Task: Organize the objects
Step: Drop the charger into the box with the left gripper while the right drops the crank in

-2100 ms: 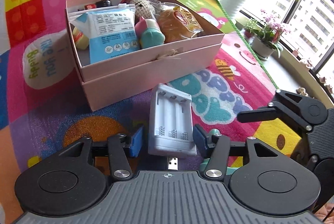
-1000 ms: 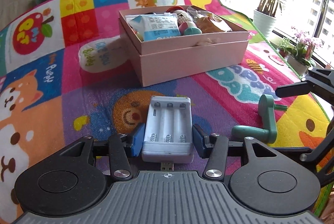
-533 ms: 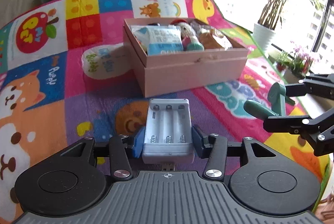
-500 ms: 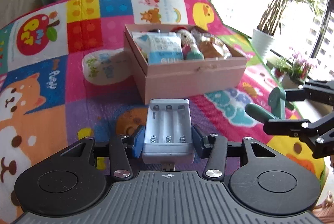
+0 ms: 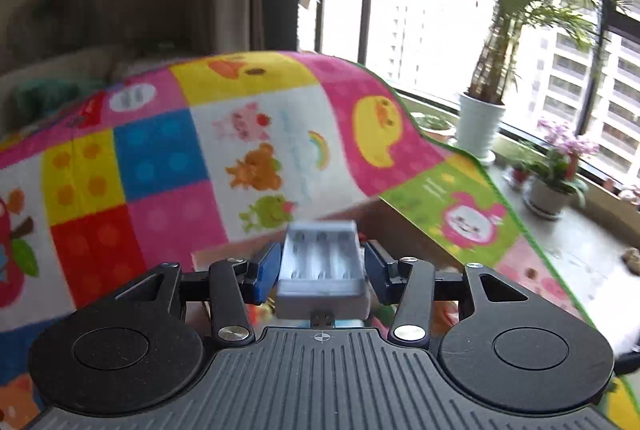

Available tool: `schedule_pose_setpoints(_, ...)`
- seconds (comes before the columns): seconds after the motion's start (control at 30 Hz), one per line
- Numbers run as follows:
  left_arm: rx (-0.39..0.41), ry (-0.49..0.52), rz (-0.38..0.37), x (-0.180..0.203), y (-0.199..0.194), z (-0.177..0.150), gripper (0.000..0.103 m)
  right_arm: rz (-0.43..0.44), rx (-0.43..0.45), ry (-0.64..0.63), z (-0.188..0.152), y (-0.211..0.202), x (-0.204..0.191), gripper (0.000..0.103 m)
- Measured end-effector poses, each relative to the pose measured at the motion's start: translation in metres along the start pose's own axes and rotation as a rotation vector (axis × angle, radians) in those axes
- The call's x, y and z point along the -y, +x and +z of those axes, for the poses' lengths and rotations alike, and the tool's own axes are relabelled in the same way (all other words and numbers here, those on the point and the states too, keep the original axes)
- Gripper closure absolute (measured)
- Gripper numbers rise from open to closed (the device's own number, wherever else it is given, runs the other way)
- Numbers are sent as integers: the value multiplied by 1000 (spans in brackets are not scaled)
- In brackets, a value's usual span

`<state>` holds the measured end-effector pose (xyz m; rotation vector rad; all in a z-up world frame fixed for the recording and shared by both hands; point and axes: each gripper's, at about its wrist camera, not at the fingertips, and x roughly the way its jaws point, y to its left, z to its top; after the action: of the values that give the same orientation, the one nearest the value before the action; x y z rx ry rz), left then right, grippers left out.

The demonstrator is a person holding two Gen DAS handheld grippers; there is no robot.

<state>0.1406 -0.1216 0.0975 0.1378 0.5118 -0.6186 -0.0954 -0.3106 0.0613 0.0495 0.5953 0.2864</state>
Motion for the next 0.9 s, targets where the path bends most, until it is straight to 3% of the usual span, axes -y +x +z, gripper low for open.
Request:
schedule_pose_setpoints(0.17,13,-155,-73,-20,3,-14,54,-24,-32,30,-2,10,11,31)
schedule_pose_setpoints(0.3,114,-312,-65,-40,-42,-36,55,-25,-23,64,6,10,16,31)
schedule_pose_setpoints(0.43,124,-444,-109,-50,-81,-76,55,25,33,138,38,10,22,31)
schedule_pose_setpoints(0.63,58,-492,-172,-45,-94,-109,55,-25,173,170,126,48,23,31)
schedule_pose_setpoints(0.73,32,-482,-143,-46,-95,-115,55,-64,151,164,158,83,29,25)
schedule_pose_setpoints(0.9,23,-526,-146,-57,-96,-126,56,-93,134,262,143,87,50,20)
